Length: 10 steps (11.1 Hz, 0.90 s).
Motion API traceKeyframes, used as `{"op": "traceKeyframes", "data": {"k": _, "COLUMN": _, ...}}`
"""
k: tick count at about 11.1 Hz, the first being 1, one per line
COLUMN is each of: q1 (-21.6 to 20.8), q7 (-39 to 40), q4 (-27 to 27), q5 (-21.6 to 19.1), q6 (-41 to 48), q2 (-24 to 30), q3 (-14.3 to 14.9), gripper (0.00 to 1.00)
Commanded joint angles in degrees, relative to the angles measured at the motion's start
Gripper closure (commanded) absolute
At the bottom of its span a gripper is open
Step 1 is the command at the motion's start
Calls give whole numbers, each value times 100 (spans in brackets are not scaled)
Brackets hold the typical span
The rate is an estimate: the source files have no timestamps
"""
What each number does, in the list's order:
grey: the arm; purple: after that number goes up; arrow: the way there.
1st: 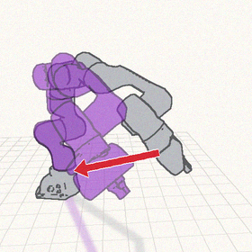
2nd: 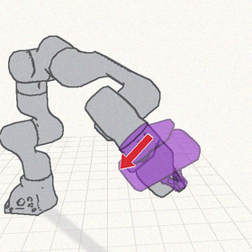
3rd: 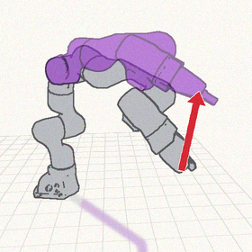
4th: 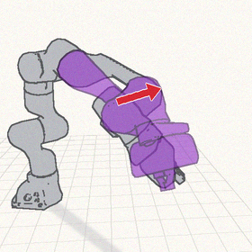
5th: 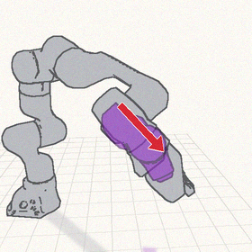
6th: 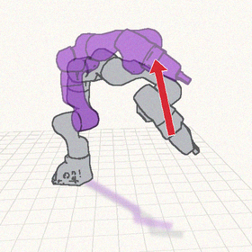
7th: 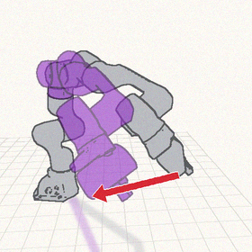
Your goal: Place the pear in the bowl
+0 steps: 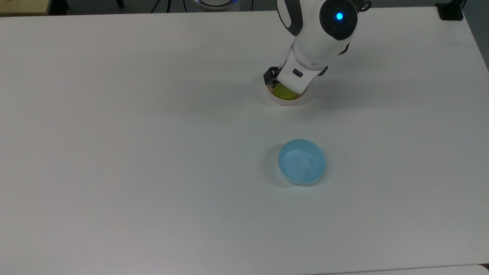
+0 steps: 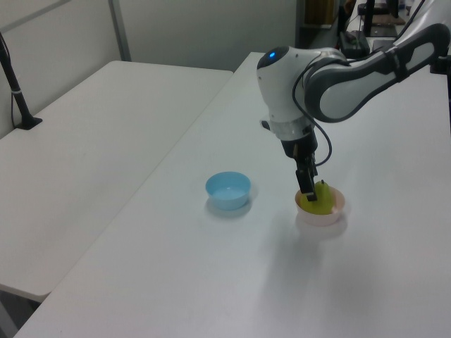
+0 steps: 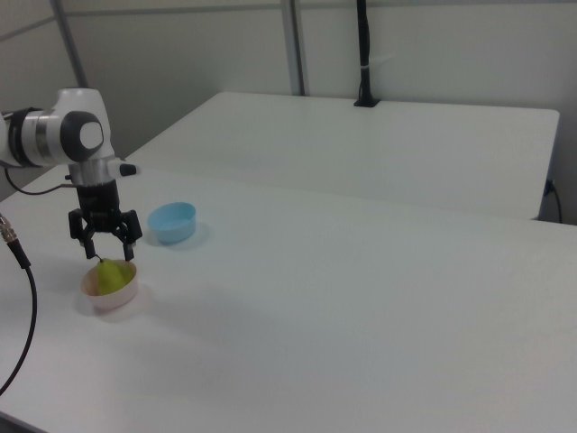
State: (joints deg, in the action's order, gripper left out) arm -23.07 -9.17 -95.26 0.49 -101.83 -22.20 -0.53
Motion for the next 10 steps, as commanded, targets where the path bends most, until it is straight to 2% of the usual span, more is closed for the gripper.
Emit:
{"op": "traceKeyframes", "data": {"k": 1, "q1": 82, "q7": -85, "q4": -71, "q5": 39, "q6": 145, "q2": 697, "q3": 149, "gripper": 0}}
{"op": "traceKeyframes", "data": {"k": 3, "q1": 363, "q7": -76, "q4": -54, "q5": 56, "q6": 460, "q2": 1102, "q3": 185, "gripper": 0}}
{"op": "traceKeyframes", "data": {"k": 5, "q1": 854, "q7": 2, "q4": -54, "q5": 47, "q6": 506, "q2": 1515, "q3": 176, "gripper": 0}}
{"op": "traceKeyframes", "data": {"k": 7, "q1": 1180, "q7": -24, "q4": -54, "q5": 100, "q6": 610, "q2": 1718, "q3": 185, "gripper": 0}}
{"op": "traceKeyframes", "data": {"k": 10, "q1": 1611, "q7": 11, "q4": 139, "q5": 258, "q6": 980, "q2": 1745, "q3": 176, "gripper": 0}}
